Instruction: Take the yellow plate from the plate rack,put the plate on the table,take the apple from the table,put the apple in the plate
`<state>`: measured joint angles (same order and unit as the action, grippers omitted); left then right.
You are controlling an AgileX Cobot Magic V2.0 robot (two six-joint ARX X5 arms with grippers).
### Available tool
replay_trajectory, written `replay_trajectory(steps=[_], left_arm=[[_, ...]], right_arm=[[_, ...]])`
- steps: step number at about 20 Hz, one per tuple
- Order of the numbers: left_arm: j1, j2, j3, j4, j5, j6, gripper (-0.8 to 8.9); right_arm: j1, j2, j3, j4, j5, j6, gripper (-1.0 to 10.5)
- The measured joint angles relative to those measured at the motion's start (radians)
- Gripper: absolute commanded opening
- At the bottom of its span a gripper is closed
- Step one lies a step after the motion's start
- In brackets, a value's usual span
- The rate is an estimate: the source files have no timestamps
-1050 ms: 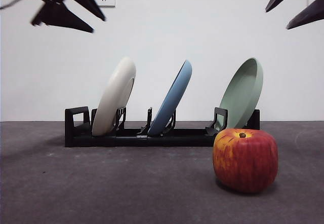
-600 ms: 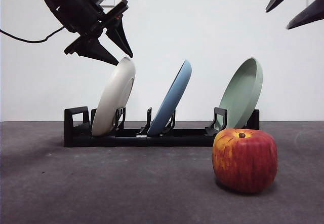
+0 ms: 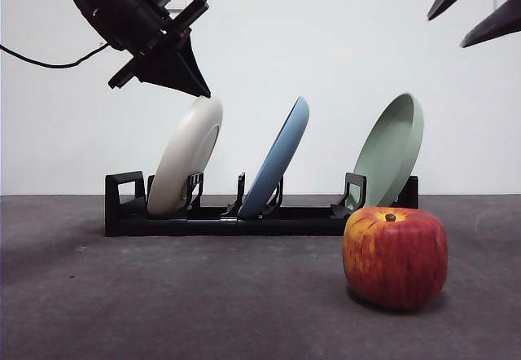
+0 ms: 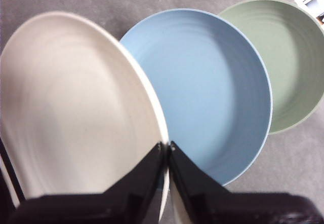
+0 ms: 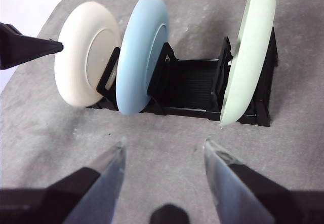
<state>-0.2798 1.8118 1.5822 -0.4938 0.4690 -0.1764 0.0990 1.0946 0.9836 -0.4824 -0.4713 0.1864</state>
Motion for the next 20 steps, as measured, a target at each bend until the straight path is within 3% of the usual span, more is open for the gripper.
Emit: replay_trajectory(steps=[11, 17, 20], left_arm=[[-0.058, -0.217, 0.0, -0.031, 0.008, 0.013, -0.08], [-0.164, -0.435, 0.0, -0.26, -0.011, 0.127, -0.08], [-0.278, -0.517, 0.0, -0.429, -0.16, 0.196, -0.08]], right_arm=[[0.0, 0.0, 0.0, 0.0, 0.002, 0.0, 2.6], [0.0, 0.0, 0.0, 0.0, 0.003, 0.0, 2.6], [0.0, 0.0, 0.0, 0.0, 0.004, 0.0, 2.6]])
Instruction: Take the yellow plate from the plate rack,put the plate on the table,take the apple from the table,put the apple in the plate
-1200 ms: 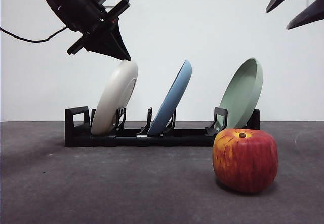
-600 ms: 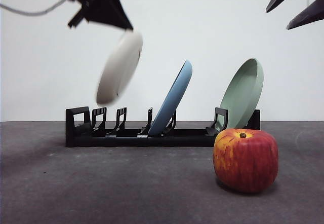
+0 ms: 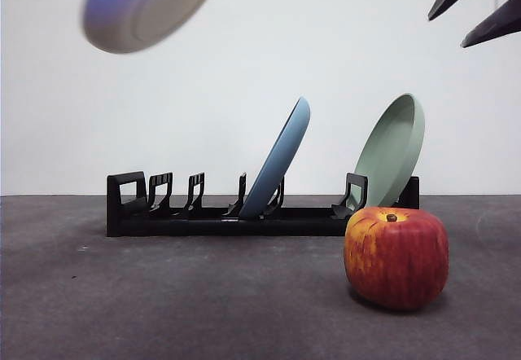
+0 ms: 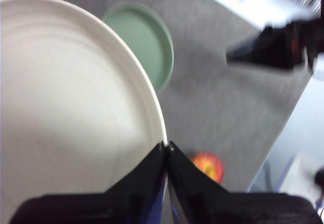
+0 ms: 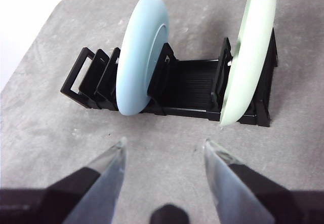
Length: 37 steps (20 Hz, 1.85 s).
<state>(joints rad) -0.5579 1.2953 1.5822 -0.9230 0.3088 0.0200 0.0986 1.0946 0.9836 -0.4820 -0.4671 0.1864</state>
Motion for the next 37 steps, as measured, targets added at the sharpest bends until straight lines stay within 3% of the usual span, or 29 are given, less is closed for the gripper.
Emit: replay_trajectory(steps=[4, 9, 16, 22, 27, 28, 30, 31, 33, 35, 37], left_arm=[[-0.209, -0.026, -0.002, -0.171, -0.281, 0.032, -0.08], [-0.43, -0.026, -0.18, -0.129, -0.484, -0.033, -0.08], [-0.521, 0.072, -0.494, 0.176, -0.506, -0.118, -0.09], [-0.521, 0.304, -0.505, 0.305, -0.512, -0.11, -0.08], [-0.521, 0.409, -0.505, 0.319, -0.512, -0.106, 0.06], [-0.521, 0.407, -0.505, 0.32, -0.513, -0.106, 0.49], [-0.521, 0.406, -0.505, 0.32, -0.514, -0.106, 2.43], [-0.517, 0.406, -0.505, 0.321, -0.514, -0.106, 2.81], [-0.51, 0.406, -0.505, 0.319, -0.515, -0.106, 2.83], [-0.507, 0.394, -0.503, 0.315, -0.516, -0.107, 2.83], [-0.507, 0.337, -0.487, 0.315, -0.516, -0.111, 2.83]], right_arm=[[0.0, 0.0, 0.0, 0.003, 0.003, 0.0, 2.6], [0.0, 0.0, 0.0, 0.004, 0.003, 0.0, 2.6], [0.0, 0.0, 0.0, 0.003, 0.003, 0.0, 2.6], [0.0, 0.0, 0.0, 0.003, 0.003, 0.0, 2.6], [0.0, 0.0, 0.0, 0.003, 0.003, 0.0, 2.6], [0.0, 0.0, 0.0, 0.003, 0.003, 0.0, 2.6], [0.0, 0.0, 0.0, 0.003, 0.003, 0.0, 2.6], [0.0, 0.0, 0.0, 0.003, 0.003, 0.0, 2.6], [0.0, 0.0, 0.0, 0.003, 0.003, 0.0, 3.0], [0.001, 0.0, 0.0, -0.001, 0.003, 0.0, 4.2], [0.016, 0.0, 0.0, -0.021, 0.003, 0.0, 4.5]])
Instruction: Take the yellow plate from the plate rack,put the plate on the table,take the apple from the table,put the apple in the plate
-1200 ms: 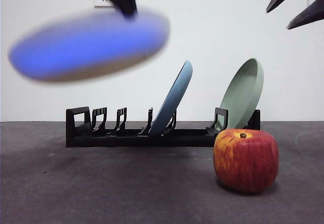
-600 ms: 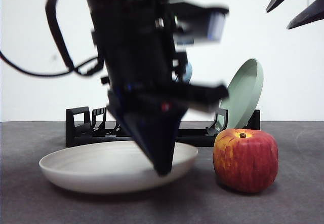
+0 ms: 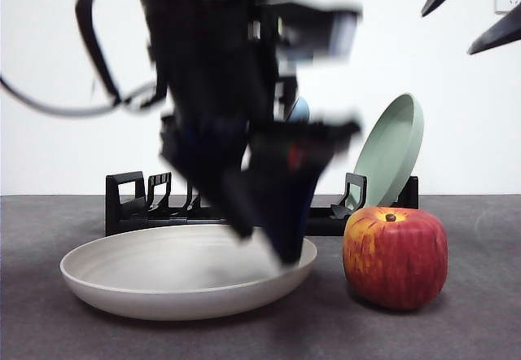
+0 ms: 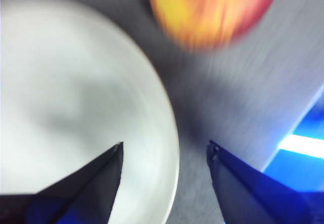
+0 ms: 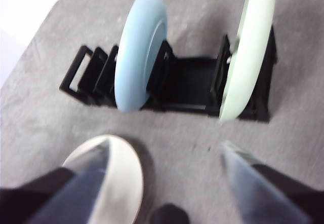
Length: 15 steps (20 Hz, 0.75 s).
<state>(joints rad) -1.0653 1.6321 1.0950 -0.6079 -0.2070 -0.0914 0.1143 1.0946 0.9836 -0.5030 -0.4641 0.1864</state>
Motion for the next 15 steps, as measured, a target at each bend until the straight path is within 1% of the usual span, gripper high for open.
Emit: replay_trajectory(steps=[2, 4, 5, 6, 8, 12, 15], left_arm=[[0.002, -0.095, 0.04, 0.009, -0.008, -0.007, 2.83], [0.016, -0.205, 0.068, 0.018, -0.064, -0.007, 2.83], [0.027, -0.254, 0.074, 0.018, -0.1, -0.007, 2.83], [0.049, -0.314, 0.078, 0.018, -0.145, -0.007, 2.83], [0.106, -0.43, 0.084, 0.01, -0.203, -0.006, 2.83], [0.26, -0.638, 0.108, 0.01, -0.215, 0.003, 2.83], [0.363, -0.75, 0.109, 0.007, -0.22, 0.005, 2.83]], right_arm=[[0.033, 0.0, 0.0, -0.006, 0.0, -0.001, 4.4], [0.083, 0.0, 0.011, -0.024, 0.01, -0.016, 4.4], [0.115, 0.0, 0.022, -0.04, 0.034, -0.029, 4.4], [0.161, 0.0, 0.039, -0.064, 0.08, -0.049, 4.4], [0.257, 0.0, 0.059, -0.114, 0.183, -0.093, 4.5], [0.432, 0.03, 0.06, -0.209, 0.341, -0.154, 4.5], [0.516, 0.101, 0.06, -0.247, 0.41, -0.176, 4.5]])
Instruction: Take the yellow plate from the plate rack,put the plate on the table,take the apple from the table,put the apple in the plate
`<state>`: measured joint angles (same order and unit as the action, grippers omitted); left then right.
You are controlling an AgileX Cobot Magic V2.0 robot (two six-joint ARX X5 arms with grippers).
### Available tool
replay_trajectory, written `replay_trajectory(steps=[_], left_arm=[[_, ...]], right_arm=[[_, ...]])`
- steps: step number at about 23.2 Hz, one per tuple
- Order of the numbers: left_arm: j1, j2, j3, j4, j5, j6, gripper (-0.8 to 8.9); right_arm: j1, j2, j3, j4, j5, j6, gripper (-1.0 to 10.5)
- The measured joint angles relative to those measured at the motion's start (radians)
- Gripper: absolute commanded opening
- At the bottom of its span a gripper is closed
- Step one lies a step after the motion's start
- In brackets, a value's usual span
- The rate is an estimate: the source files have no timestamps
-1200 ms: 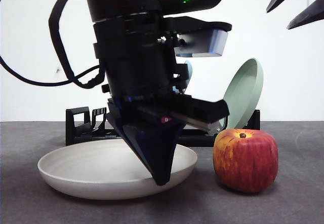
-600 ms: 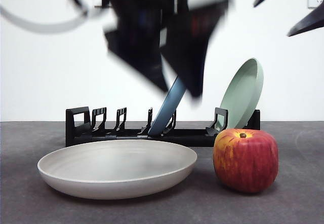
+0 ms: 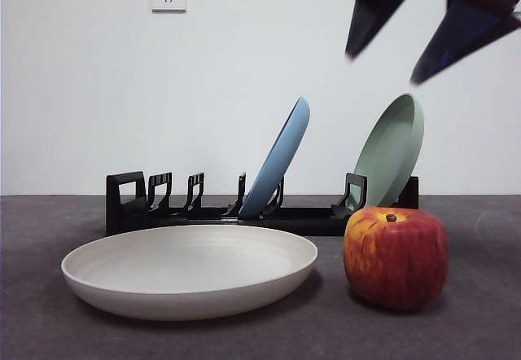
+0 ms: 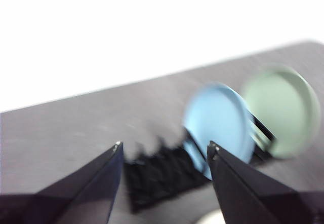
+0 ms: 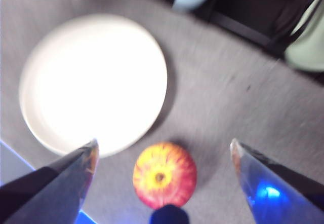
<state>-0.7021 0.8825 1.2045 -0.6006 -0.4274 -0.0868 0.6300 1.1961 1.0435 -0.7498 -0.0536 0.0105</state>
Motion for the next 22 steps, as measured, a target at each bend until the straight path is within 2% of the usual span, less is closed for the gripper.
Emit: replay_trajectory(steps=[3, 6, 9, 18, 19, 20, 22], left_arm=[[0.06, -0.061, 0.0, -0.024, 0.0, 0.016, 2.83], [0.073, -0.084, 0.0, -0.06, 0.0, 0.024, 2.83], [0.073, -0.086, 0.0, -0.087, 0.001, 0.025, 2.83], [0.073, -0.085, 0.0, -0.11, 0.0, 0.026, 2.83], [0.073, -0.085, 0.0, -0.11, 0.0, 0.026, 2.83], [0.073, -0.085, 0.0, -0.111, 0.0, 0.026, 2.83], [0.073, -0.085, 0.0, -0.113, 0.0, 0.026, 2.83]], right_arm=[[0.038, 0.108, 0.0, -0.002, 0.011, -0.008, 4.5], [0.051, 0.235, 0.0, -0.027, 0.054, -0.009, 4.5], [0.051, 0.331, 0.0, -0.047, 0.056, -0.009, 4.5], [0.051, 0.471, 0.0, -0.055, 0.054, -0.005, 4.4], [0.051, 0.473, 0.0, -0.055, 0.054, 0.002, 4.2], [0.051, 0.473, 0.0, -0.053, 0.054, 0.01, 3.2], [0.051, 0.473, 0.0, -0.052, 0.054, 0.024, 0.7]])
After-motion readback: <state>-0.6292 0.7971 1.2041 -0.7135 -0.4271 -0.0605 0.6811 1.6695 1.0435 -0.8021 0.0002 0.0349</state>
